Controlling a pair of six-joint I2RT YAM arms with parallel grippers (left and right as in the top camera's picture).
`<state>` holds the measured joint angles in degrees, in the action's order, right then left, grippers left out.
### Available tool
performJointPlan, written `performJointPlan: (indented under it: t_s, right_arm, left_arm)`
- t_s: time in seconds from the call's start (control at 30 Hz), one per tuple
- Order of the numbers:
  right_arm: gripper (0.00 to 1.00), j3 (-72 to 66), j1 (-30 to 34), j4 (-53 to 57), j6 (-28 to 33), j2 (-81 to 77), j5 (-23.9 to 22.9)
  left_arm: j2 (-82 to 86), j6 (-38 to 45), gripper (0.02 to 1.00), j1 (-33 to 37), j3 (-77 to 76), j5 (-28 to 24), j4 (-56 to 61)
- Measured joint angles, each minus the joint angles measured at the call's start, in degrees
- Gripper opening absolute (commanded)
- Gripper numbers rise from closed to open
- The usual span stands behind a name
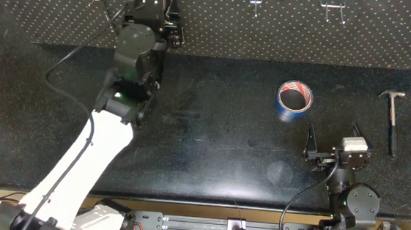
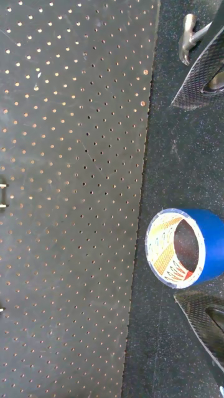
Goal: Place Tools Onto Pegboard
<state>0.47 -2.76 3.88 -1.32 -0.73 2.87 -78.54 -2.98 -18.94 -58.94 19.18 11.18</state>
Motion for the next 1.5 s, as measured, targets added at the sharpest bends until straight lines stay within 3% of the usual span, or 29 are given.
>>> performJointPlan:
  t_s: [0.27, 0.57, 0.67, 0.8, 1.0, 1.5]
  right_arm:
    - [0.947, 0.0, 0.0, 0.0, 0.0, 0.0, 0.0]
    - [0.947, 0.0, 0.0, 0.0, 0.0, 0.0, 0.0]
    - [0.947, 0.0, 0.0, 0.0, 0.0, 0.0, 0.0]
    - [0.947, 0.0, 0.0, 0.0, 0.0, 0.0, 0.0]
    - [0.947, 0.0, 0.0, 0.0, 0.0, 0.0, 0.0]
    - [0.947, 0.0, 0.0, 0.0, 0.0, 0.0, 0.0]
  left_arm:
    - [-10.2, 0.0, 0.029, 0.4, 0.5, -0.2, 6.3]
    - [-10.6, 0.2, 0.029, 3.8, 0.5, -1.7, 12.4]
    - [-5.8, 0.2, 0.029, 3.8, 2.6, -3.0, 0.7]
    - [4.1, 0.2, 0.027, 3.9, 15.7, -3.2, 18.8]
    - [-6.7, 0.2, 0.031, 3.9, 17.1, -5.6, 40.1]
    - [-13.8, 0.2, 0.027, 3.8, 14.6, -7.3, 42.0]
